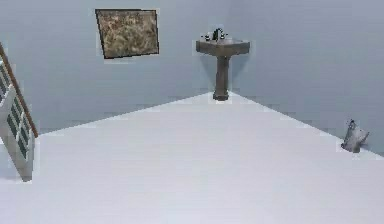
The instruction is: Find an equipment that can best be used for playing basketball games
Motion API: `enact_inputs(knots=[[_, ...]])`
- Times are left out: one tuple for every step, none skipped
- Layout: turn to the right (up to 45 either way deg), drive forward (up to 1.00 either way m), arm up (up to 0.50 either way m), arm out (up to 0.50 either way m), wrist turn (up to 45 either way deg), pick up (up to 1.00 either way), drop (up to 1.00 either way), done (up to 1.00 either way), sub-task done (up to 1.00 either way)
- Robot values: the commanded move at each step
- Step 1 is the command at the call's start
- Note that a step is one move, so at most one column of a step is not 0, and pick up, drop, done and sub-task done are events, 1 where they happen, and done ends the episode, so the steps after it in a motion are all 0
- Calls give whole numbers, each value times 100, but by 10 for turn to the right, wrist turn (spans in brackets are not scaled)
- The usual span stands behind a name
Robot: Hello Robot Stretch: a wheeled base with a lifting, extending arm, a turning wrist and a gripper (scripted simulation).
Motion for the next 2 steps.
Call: enact_inputs(knots=[[-270, 0, 0, 0, 0, 0, 0, 0, 0], [0, 10, 0, 0, 0, 0, 0, 0, 0]])
